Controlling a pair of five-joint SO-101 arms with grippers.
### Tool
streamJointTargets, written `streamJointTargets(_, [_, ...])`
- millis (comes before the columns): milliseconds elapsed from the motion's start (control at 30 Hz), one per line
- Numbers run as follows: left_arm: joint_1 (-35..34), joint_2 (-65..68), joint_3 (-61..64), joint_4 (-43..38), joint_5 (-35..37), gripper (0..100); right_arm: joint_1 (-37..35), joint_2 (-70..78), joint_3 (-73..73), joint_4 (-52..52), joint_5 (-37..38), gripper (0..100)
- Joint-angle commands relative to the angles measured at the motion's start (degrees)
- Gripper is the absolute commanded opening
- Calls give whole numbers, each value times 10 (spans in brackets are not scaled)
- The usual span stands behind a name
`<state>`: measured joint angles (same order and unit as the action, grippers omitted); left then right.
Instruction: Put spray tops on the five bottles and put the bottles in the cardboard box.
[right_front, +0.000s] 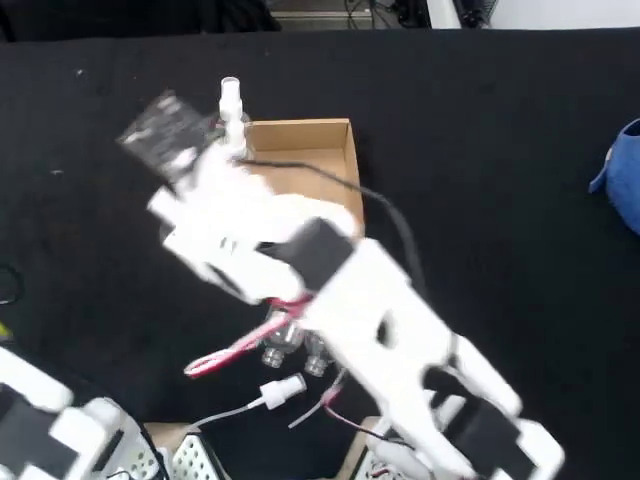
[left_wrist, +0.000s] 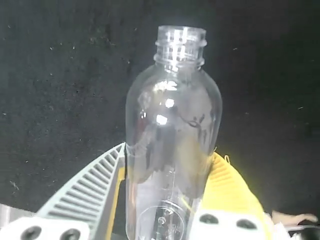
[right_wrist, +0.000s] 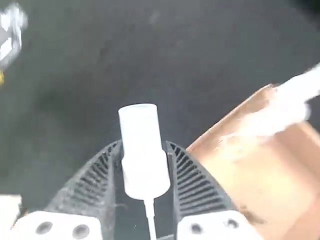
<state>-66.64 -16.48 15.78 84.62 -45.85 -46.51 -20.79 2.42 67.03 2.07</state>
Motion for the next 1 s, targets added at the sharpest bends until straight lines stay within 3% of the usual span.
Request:
streamJointTargets(0, [85,-132,24,-10,55,30,39,-99,-10,-16,-21,11])
streamJointTargets(133, [180,-202,29,-9,143,30,59,-189,-10,-16,-25,11])
streamJointTargets(333, [346,-292,61,-34,262,30,135,-305,-9,-42,-100,11])
streamJointTargets(633, [547,-447,214,-209,385,30,169,-354,-4,-138,-142,11])
streamJointTargets(967, [684,-684,434,-381,436,30,169,-354,20,-260,-225,11])
